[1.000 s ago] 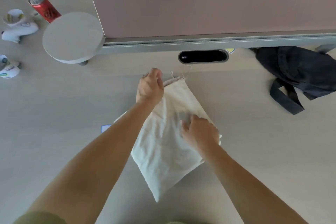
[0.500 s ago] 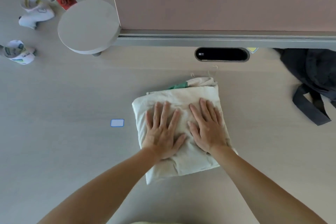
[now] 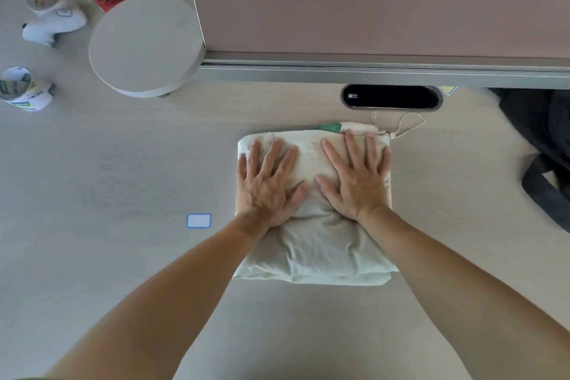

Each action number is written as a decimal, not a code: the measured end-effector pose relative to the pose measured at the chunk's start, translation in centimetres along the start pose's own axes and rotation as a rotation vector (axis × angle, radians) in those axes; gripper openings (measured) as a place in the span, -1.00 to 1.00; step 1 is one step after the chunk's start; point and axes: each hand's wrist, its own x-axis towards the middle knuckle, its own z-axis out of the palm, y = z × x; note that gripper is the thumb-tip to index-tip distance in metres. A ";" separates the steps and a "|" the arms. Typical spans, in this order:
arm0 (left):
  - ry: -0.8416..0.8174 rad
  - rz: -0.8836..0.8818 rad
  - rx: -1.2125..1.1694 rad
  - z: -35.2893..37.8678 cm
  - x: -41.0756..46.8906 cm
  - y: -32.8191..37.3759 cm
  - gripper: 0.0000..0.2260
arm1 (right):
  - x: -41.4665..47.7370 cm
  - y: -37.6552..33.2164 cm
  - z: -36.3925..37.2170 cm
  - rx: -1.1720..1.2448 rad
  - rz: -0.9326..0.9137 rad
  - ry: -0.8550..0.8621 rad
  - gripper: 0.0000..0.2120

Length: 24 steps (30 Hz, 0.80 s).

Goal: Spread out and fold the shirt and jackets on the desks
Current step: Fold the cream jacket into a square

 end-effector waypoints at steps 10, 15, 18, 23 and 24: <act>-0.053 0.008 0.009 -1.2 5.1 -0.6 -0.33 | 4.5 0.9 -0.9 -0.002 0.006 0.029 -0.30; 0.096 0.037 -0.045 -1.9 2.4 0.3 -0.45 | 1.6 0.7 -1.9 0.067 0.039 0.044 -0.31; 0.108 0.146 -0.047 -1.3 -1.2 0.3 -0.43 | -3.4 0.9 -1.3 0.061 0.047 0.063 -0.32; 0.060 0.195 0.035 0.1 -2.4 -0.2 -0.36 | -7.1 1.4 0.9 0.037 -0.054 0.043 -0.30; 0.052 0.193 0.047 0.3 -2.3 0.0 -0.35 | -6.9 1.5 1.3 0.046 -0.066 0.043 -0.31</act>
